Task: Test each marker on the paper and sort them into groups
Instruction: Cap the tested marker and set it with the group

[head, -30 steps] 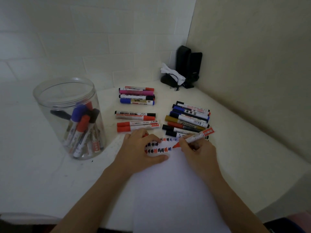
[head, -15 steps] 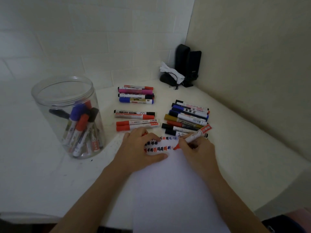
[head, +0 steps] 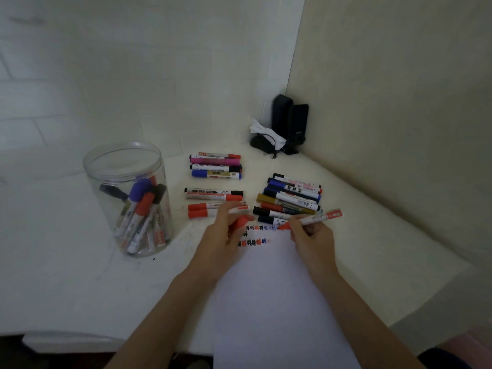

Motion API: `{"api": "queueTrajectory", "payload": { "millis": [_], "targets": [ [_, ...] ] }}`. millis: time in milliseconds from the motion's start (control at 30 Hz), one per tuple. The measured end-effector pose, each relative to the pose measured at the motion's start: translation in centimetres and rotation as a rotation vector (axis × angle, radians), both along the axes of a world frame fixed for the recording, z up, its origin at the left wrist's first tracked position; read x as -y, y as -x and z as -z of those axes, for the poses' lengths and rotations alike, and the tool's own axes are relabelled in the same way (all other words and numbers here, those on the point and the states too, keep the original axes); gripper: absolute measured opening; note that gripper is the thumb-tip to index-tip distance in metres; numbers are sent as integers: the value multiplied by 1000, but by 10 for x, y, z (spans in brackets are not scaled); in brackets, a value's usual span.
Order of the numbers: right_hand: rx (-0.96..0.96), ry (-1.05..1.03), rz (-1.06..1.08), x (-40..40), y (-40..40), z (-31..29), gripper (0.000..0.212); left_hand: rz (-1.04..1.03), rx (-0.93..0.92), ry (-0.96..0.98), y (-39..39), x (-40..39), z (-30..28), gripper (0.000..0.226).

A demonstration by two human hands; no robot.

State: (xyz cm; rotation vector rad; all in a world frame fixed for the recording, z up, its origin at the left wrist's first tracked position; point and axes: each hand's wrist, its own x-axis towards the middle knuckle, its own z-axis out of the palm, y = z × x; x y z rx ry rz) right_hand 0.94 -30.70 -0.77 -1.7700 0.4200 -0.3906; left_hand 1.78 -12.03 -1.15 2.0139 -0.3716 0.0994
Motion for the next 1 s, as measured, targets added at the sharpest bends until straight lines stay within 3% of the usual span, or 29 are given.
{"api": "queueTrajectory", "payload": {
  "millis": [133,267,400,600,833,1000],
  "targets": [
    [-12,-134,-84,1,1,-11,19,-32,10,67,10,1,8,24],
    [26,-265,-228,7,6,-29,11,-73,10,120,8,-5,4,22],
    [-23,-337,-310,3,15,-35,28,-61,-5,88,8,-5,4,22],
    [-32,-269,-280,-7,20,-34,24,-54,-32,182,6,-5,7,19],
    [-22,-183,-312,-18,20,-30,23,-14,11,159,5,-6,9,18],
    [-46,-228,-348,-26,20,-25,25,12,28,183,4,-8,9,19]
  ]
}}
